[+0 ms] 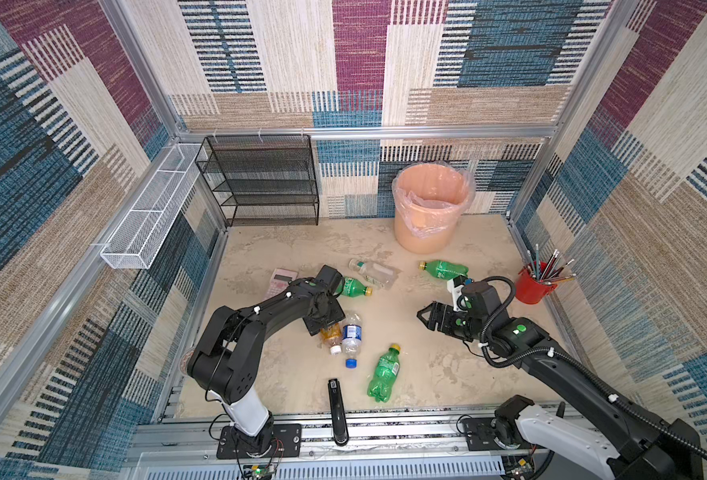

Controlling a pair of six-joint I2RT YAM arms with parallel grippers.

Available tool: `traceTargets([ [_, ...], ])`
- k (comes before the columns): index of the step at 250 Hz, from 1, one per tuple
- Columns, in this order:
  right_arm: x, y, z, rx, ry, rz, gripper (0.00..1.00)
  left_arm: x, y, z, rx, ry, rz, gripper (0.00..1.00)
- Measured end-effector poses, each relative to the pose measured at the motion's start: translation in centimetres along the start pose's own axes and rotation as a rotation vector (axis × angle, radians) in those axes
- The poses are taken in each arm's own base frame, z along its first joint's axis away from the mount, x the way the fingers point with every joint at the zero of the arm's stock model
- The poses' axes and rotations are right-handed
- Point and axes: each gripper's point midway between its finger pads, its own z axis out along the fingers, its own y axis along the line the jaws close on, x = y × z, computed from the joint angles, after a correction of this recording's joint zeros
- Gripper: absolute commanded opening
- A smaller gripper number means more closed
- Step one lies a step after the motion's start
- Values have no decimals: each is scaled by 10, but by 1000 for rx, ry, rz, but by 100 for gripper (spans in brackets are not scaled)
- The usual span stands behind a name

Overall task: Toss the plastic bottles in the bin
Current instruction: 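Lift the red-gold bottle toward the right gripper while the right gripper reaches for it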

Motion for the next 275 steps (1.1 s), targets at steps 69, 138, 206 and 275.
traceTargets([
  [69,-5,36,-10,-169,-2,-58,81,-3,-15,-26,94,-14,41,49],
  [138,-4,84,-10,-417,58,-139,82,-3,-46,-92,328,-66,98,49],
  [206,-5,115,4,-547,133,-194,86,-1,-97,-136,527,-97,105,50],
  [275,-4,133,23,-592,175,-208,90,11,-127,-150,610,-79,119,50],
])
